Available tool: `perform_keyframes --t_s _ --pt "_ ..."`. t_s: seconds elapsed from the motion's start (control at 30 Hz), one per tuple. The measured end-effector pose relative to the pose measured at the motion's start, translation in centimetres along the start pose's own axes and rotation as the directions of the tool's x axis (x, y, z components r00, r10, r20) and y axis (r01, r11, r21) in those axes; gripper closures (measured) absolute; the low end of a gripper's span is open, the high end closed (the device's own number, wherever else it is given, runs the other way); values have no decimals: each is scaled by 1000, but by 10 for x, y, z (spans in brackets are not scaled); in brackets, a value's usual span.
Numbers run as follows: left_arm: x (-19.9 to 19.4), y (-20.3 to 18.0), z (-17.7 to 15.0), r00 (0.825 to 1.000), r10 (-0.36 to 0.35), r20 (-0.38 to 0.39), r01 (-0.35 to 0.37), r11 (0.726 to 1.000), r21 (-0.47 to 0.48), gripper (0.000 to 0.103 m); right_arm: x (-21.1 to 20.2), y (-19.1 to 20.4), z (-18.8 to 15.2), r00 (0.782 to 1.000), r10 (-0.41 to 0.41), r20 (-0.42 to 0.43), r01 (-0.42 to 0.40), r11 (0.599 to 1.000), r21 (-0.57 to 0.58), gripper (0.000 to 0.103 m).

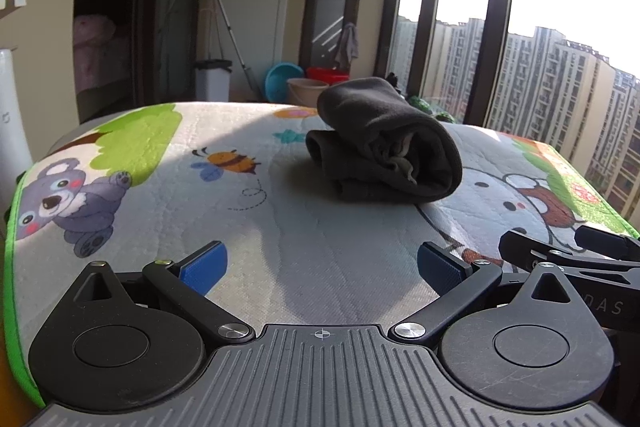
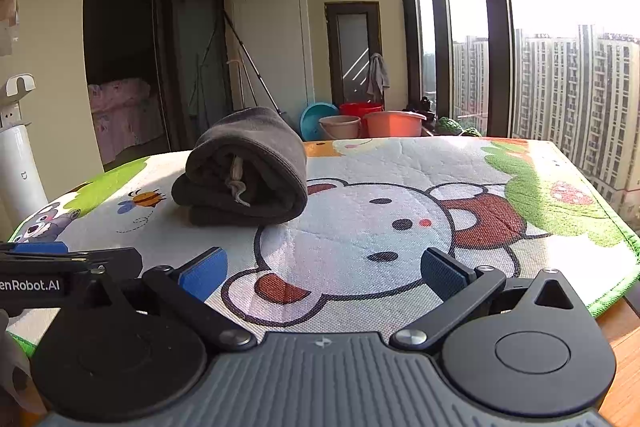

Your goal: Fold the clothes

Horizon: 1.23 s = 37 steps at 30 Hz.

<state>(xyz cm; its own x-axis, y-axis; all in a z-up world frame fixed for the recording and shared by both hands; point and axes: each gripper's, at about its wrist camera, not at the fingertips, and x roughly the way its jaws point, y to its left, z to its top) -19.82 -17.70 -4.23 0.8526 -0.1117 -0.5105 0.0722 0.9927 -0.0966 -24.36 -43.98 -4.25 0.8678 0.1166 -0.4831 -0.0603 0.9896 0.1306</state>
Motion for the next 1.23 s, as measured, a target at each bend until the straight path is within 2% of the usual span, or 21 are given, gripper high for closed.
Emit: perform_keyframes --t_s 0.33,0.83,1.03,1.23 --pt "0 1 0 1000 7 -5 -7 1000 -8 0 -2 -5 1 998 63 -2 -63 998 11 0" --pt "3 3 -1 1000 11 -28 -12 1000 -25 0 -4 -5 0 998 65 8 -65 998 17 0" --pt "0 5 0 999 -16 -41 14 999 -40 0 -6 -7 1 997 77 12 -77 997 24 0" --pt "0 11 12 993 -83 -83 75 993 -94 0 1 -12 9 991 122 -57 -120 992 35 0"
